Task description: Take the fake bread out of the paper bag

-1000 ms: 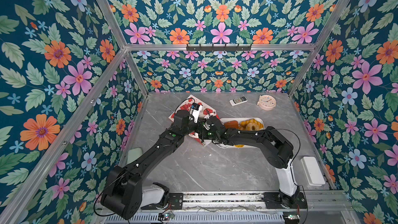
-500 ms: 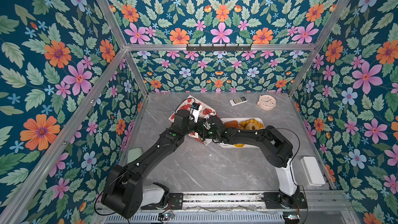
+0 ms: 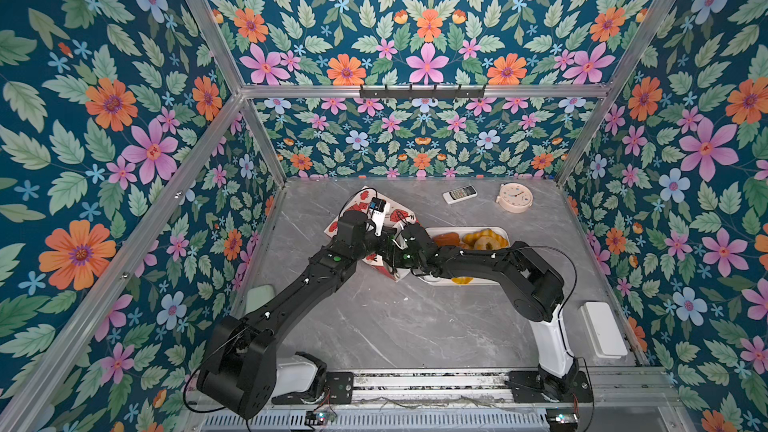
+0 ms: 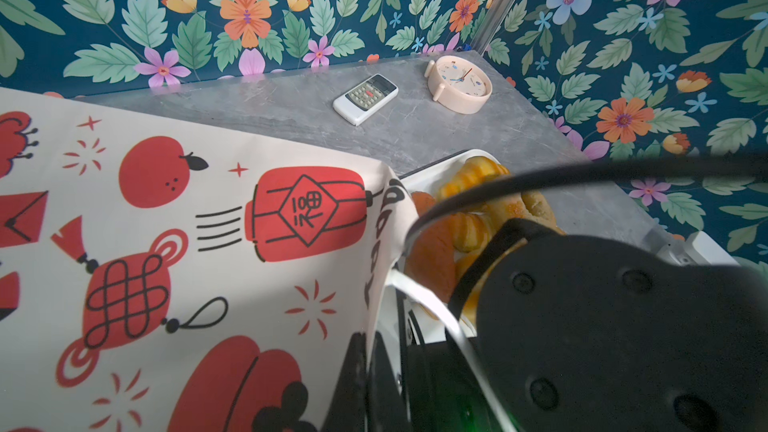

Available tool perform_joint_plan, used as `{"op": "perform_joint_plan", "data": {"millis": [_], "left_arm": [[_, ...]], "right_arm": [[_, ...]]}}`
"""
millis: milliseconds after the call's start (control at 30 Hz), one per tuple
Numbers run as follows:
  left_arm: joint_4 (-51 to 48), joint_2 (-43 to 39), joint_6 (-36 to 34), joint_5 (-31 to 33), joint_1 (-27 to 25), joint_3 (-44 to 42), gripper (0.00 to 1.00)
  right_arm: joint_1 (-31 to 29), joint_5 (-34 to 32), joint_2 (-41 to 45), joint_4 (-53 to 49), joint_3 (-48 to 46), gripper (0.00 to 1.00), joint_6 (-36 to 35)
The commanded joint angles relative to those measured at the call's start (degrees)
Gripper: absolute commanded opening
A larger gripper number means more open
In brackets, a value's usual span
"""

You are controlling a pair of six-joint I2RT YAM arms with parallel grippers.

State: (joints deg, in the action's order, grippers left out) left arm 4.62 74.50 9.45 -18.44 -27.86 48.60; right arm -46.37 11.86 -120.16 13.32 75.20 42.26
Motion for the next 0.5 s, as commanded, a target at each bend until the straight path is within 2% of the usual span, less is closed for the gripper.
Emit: {"op": "perform_joint_plan", "data": {"millis": [0, 467], "left_arm": [[0.0, 0.0, -0.3, -0.4, 0.0, 0.2, 0.01], [-1.3, -0.1, -1.2, 1.1, 0.3, 0.4, 0.01]], "right_arm": [[0.1, 0.7, 0.7, 3.1, -0.6, 0.17, 0.7], [1.0, 4.0, 5.8, 0.7, -5.1, 0.05, -0.6]]}}
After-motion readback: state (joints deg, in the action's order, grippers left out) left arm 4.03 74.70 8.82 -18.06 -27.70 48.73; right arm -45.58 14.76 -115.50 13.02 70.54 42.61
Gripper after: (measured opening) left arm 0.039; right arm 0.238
